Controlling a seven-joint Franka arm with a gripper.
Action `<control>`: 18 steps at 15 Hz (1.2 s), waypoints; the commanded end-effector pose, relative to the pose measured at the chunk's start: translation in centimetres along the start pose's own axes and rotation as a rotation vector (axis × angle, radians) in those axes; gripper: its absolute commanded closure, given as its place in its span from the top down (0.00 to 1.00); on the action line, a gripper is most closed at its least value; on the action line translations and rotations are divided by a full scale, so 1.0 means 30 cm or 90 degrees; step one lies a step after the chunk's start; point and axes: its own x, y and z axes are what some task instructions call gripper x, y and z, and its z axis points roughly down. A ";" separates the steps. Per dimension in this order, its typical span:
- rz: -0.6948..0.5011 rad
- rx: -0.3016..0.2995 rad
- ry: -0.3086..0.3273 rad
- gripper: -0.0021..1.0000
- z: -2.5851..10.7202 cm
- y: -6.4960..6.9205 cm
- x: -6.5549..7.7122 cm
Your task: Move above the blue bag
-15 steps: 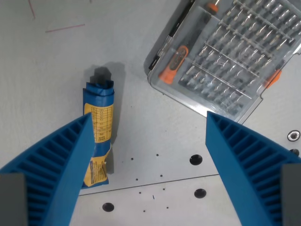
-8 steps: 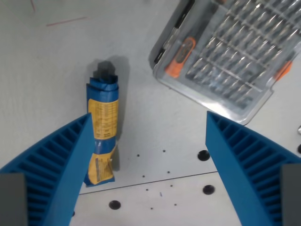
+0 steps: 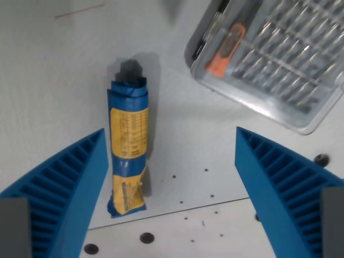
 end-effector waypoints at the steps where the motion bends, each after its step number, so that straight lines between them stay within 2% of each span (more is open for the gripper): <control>1: 0.061 0.011 0.059 1.00 0.034 -0.025 -0.034; 11: 0.106 0.018 0.051 1.00 0.164 -0.095 -0.116; 18: 0.118 0.026 0.051 1.00 0.237 -0.132 -0.167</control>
